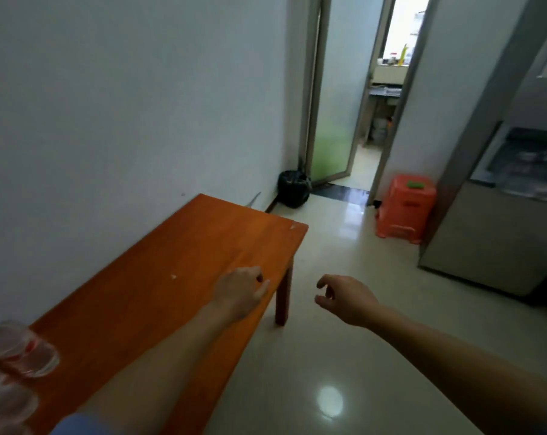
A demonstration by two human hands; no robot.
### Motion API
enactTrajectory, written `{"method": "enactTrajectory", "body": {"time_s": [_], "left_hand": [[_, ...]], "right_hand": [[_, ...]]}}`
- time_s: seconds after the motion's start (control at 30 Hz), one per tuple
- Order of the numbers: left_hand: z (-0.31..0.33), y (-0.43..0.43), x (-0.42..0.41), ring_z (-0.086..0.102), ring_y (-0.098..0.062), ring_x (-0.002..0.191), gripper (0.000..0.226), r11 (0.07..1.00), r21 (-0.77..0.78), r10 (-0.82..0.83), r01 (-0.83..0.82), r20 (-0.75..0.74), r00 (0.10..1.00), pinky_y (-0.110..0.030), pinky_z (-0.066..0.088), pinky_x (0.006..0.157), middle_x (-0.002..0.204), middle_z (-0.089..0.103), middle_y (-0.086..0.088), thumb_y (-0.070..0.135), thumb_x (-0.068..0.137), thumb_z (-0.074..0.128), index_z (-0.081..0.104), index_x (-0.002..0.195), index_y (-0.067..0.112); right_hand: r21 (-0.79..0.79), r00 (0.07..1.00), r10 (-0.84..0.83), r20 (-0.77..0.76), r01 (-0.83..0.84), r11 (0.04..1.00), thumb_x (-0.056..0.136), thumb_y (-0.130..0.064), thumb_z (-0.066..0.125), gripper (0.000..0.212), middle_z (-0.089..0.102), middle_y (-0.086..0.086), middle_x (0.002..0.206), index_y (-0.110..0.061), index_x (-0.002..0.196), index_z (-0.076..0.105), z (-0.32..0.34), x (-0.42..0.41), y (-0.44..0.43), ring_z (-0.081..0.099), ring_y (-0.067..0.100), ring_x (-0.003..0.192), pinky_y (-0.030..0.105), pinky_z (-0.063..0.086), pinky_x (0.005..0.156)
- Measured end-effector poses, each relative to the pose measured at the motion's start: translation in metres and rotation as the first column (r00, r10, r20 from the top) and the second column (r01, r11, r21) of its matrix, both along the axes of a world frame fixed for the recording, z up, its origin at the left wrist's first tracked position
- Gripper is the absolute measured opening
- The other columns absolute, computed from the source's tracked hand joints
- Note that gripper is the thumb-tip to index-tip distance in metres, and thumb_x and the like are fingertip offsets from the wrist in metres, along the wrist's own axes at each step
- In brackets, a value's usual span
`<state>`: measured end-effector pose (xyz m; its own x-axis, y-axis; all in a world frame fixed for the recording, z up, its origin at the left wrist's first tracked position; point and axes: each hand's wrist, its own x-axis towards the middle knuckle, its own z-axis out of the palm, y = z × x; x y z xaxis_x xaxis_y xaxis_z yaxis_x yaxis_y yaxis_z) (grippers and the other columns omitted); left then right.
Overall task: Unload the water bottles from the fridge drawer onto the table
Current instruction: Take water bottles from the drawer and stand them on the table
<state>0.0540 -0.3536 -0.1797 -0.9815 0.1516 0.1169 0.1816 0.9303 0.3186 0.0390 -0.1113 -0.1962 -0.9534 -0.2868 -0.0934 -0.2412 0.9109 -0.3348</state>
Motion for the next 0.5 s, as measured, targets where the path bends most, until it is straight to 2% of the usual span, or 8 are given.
{"method": "enactTrajectory", "body": {"time_s": [0.07,0.13,0.23,0.37,0.5], "left_hand": [[-0.003,0.06,-0.012,0.057,-0.011,0.065,0.024,0.998,0.022,-0.06,0.059,0.025,0.998,-0.032,0.053,0.062,0.078,0.061,0.004,0.045,0.092,0.052,0.061,0.09,0.023],[-0.005,0.113,-0.022,0.06,-0.012,0.067,0.024,0.989,0.043,-0.144,0.142,0.053,0.988,-0.034,0.056,0.065,0.079,0.064,0.002,0.044,0.092,0.053,0.062,0.091,0.022],[-0.006,0.177,-0.045,0.058,-0.007,0.067,0.026,0.966,0.026,-0.257,0.256,0.044,0.965,-0.026,0.052,0.062,0.077,0.061,0.006,0.045,0.093,0.052,0.062,0.098,0.021],[-0.009,0.253,-0.092,0.059,-0.012,0.073,0.025,0.935,-0.048,-0.35,0.351,0.028,0.936,-0.029,0.052,0.068,0.081,0.062,0.003,0.043,0.094,0.051,0.061,0.101,0.021],[-0.023,0.328,-0.151,0.058,-0.015,0.076,0.025,0.885,-0.121,-0.451,0.449,0.015,0.892,-0.032,0.051,0.069,0.082,0.063,0.004,0.045,0.092,0.049,0.06,0.097,0.023]], "right_hand": [[0.0,0.996,-0.084,-0.021,0.084,0.996,0.089,-0.046,0.06,0.035,0.064,-0.006,0.097,-0.027,0.119,0.057,0.001,0.004,0.062,0.057,0.012,0.083,0.026,0.043,0.066],[-0.004,0.987,-0.16,-0.032,0.16,0.987,0.089,-0.045,0.059,0.036,0.064,-0.007,0.095,-0.026,0.119,0.058,0.0,0.008,0.117,0.057,0.013,0.083,0.028,0.045,0.069],[-0.026,0.965,-0.256,-0.055,0.255,0.967,0.089,-0.044,0.059,0.035,0.06,-0.009,0.089,-0.026,0.119,0.058,-0.001,0.007,0.183,0.055,0.011,0.08,0.027,0.041,0.066],[-0.049,0.924,-0.377,-0.064,0.374,0.926,0.089,-0.044,0.059,0.035,0.057,-0.011,0.086,-0.026,0.118,0.057,-0.005,-0.005,0.255,0.055,0.009,0.077,0.026,0.044,0.066],[-0.01,0.878,-0.473,-0.08,0.474,0.881,0.087,-0.047,0.058,0.037,0.058,-0.01,0.09,-0.027,0.119,0.057,-0.011,-0.036,0.323,0.053,0.01,0.078,0.027,0.04,0.065]]}}
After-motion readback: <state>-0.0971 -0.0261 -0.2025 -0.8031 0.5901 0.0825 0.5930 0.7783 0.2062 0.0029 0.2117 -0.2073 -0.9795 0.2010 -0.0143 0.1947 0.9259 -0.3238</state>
